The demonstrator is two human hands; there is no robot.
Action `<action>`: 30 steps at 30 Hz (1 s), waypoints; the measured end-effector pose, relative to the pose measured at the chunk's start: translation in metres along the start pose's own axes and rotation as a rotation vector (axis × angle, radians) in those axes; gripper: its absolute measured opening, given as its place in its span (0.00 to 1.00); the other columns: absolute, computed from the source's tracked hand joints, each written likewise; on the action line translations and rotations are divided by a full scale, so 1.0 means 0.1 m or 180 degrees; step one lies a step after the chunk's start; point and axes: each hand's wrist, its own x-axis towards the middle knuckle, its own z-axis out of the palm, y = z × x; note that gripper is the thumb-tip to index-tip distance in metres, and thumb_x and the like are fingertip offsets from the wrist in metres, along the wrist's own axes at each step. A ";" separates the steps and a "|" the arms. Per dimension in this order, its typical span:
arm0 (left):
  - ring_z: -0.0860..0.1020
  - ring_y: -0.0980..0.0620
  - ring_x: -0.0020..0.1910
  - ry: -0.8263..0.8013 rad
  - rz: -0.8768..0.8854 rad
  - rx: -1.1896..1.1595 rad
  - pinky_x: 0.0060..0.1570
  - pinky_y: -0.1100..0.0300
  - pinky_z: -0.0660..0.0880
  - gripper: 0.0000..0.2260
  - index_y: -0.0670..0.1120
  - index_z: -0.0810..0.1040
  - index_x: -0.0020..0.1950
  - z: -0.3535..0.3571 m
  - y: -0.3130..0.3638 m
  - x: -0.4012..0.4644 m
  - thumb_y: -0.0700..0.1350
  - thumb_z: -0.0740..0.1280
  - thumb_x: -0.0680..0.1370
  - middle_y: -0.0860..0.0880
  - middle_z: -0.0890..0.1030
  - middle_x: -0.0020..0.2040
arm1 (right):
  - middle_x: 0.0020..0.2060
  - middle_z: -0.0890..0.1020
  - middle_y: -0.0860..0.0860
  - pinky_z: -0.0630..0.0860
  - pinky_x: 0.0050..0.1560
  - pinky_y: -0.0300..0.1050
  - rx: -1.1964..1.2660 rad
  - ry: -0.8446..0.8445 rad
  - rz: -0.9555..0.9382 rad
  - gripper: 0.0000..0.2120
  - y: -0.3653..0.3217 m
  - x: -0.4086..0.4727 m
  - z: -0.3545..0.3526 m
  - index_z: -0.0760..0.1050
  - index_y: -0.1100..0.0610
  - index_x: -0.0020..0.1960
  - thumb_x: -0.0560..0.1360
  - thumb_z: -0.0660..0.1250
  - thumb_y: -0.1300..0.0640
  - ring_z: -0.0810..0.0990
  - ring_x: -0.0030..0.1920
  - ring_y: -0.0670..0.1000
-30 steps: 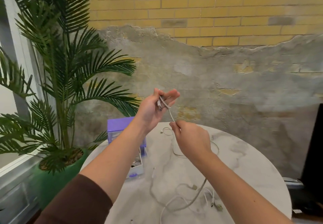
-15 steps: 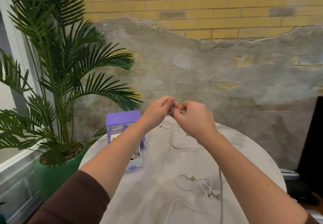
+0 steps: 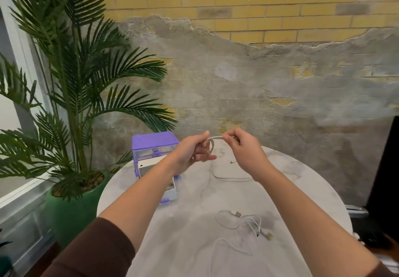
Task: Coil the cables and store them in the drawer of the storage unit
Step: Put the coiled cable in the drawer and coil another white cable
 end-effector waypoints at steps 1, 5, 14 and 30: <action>0.58 0.56 0.21 -0.0133 -0.0105 -0.0215 0.57 0.52 0.77 0.18 0.46 0.66 0.33 0.00 0.00 -0.02 0.49 0.58 0.83 0.53 0.59 0.24 | 0.41 0.79 0.46 0.75 0.48 0.54 -0.0019 0.0041 -0.0042 0.08 0.04 0.00 0.00 0.77 0.50 0.48 0.80 0.62 0.48 0.76 0.43 0.49; 0.56 0.57 0.21 -0.0444 -0.0325 -0.0674 0.51 0.56 0.79 0.14 0.44 0.72 0.38 0.01 -0.03 -0.04 0.48 0.59 0.82 0.54 0.57 0.24 | 0.44 0.80 0.44 0.75 0.47 0.51 -0.0024 0.0314 -0.0185 0.09 0.18 0.01 0.01 0.80 0.48 0.47 0.79 0.63 0.46 0.77 0.46 0.46; 0.58 0.58 0.20 -0.0371 -0.0105 -0.2314 0.48 0.60 0.79 0.11 0.44 0.70 0.39 -0.06 -0.30 0.11 0.46 0.59 0.80 0.53 0.58 0.25 | 0.42 0.77 0.43 0.67 0.41 0.29 -0.0008 -0.0047 -0.0158 0.10 0.49 -0.02 0.21 0.82 0.50 0.55 0.80 0.63 0.58 0.74 0.43 0.41; 0.62 0.57 0.21 -0.0016 -0.0242 -0.3292 0.54 0.62 0.71 0.15 0.42 0.76 0.39 -0.02 -1.16 0.42 0.47 0.58 0.81 0.52 0.63 0.25 | 0.44 0.74 0.43 0.51 0.49 0.45 -0.0278 -0.0544 0.0163 0.15 0.92 0.00 0.67 0.81 0.41 0.54 0.80 0.57 0.41 0.70 0.55 0.45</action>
